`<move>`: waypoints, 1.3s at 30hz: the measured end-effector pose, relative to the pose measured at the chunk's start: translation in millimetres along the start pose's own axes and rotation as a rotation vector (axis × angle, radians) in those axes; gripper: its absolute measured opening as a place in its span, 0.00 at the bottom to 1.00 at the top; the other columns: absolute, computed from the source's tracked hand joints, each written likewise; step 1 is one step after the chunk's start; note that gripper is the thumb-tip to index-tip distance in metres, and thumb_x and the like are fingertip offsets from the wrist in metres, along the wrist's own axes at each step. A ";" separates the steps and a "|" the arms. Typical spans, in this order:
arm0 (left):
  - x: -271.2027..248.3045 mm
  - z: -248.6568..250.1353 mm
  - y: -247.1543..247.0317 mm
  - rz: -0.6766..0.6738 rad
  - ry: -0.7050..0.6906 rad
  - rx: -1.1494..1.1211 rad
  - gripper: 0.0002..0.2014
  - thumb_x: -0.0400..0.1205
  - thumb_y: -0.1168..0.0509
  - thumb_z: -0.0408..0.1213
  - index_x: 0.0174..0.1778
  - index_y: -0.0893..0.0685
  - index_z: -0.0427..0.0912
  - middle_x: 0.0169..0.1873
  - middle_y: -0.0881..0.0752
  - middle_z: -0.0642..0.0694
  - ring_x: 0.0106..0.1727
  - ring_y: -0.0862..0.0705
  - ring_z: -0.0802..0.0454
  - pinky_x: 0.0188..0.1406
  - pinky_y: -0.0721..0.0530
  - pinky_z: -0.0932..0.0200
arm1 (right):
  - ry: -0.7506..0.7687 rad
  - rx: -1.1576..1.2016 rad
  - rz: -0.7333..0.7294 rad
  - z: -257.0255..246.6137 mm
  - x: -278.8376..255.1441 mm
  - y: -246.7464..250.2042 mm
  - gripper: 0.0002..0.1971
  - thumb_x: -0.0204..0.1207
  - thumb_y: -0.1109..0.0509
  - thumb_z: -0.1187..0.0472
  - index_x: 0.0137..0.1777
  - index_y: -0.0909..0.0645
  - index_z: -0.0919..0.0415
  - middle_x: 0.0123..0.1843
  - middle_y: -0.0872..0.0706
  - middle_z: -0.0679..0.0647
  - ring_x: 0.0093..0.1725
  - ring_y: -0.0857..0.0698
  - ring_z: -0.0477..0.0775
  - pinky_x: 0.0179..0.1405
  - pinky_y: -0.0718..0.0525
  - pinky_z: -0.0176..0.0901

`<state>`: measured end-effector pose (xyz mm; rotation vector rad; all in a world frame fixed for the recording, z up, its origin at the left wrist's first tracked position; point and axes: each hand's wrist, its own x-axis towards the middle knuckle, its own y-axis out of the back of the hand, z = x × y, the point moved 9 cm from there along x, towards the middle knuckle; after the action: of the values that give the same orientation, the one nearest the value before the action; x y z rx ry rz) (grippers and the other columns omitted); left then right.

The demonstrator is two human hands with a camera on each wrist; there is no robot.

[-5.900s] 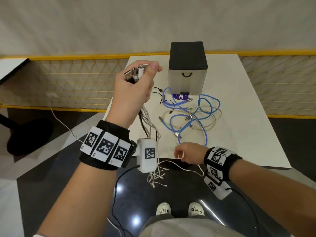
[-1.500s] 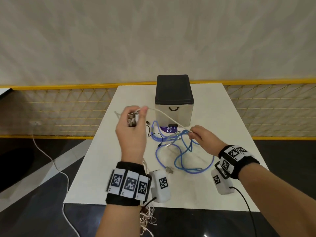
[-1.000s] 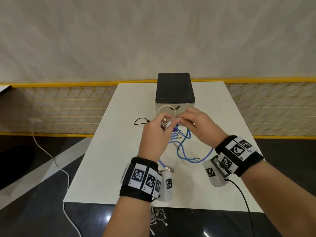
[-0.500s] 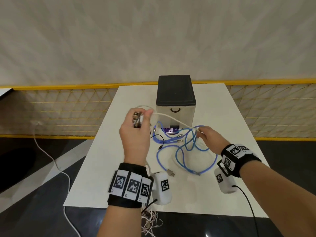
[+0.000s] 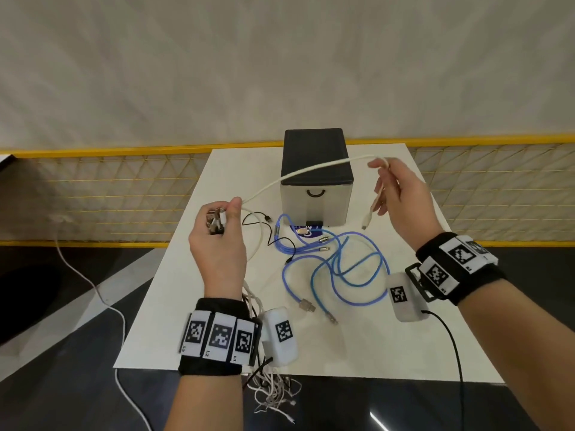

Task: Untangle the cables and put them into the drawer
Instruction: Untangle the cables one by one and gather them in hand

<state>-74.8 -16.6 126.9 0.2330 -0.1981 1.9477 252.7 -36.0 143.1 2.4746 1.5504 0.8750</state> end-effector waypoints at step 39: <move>-84.5 79.3 9.1 -0.607 0.007 -0.120 0.10 0.85 0.33 0.39 0.37 0.19 0.49 0.20 0.29 0.57 0.19 0.35 0.57 0.20 0.37 0.66 | 0.071 0.073 -0.948 -62.5 -229.1 -181.7 0.09 0.88 0.49 0.59 0.56 0.32 0.65 0.46 0.20 0.55 0.43 0.20 0.35 0.49 0.22 0.36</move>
<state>-46.4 -115.1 181.7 0.1802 -0.2095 1.3301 2.6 -157.2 32.8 1.3997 2.4247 0.7083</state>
